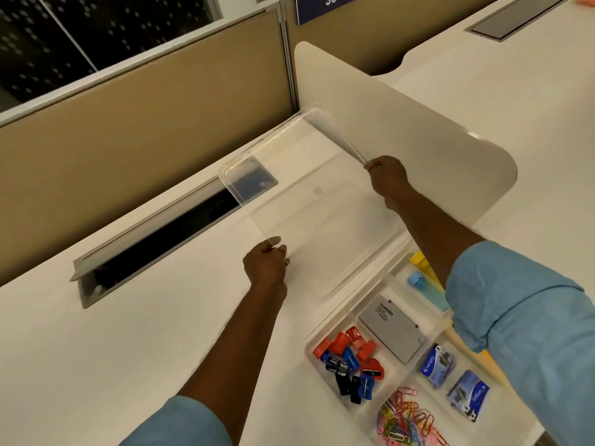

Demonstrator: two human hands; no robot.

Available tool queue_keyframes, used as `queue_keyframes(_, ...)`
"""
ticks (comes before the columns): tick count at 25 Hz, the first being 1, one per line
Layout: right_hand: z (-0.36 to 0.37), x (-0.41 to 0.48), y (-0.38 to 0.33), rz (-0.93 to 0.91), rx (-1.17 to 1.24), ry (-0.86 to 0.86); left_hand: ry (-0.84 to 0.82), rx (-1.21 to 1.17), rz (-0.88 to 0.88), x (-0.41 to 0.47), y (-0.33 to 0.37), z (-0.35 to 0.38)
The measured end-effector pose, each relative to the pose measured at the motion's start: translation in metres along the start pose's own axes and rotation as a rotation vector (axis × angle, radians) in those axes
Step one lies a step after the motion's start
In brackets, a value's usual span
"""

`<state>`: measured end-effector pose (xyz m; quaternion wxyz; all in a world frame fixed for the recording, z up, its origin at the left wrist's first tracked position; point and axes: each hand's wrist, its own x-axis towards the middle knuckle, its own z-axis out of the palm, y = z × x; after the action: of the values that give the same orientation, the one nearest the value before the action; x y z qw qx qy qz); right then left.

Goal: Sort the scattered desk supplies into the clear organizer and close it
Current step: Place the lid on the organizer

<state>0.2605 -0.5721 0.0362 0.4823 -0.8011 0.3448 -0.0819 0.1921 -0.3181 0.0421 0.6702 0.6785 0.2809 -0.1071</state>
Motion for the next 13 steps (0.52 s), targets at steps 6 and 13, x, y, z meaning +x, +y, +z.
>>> queue_keyframes(6,-0.041,-0.047,-0.050,-0.209,0.474,-0.133,0.068,-0.051,0.299,-0.041,0.041,-0.032)
queue_keyframes(13,-0.116,-0.111,-0.045,-0.276,0.573,-0.286,0.049,0.023,0.702,-0.107,0.038,-0.062)
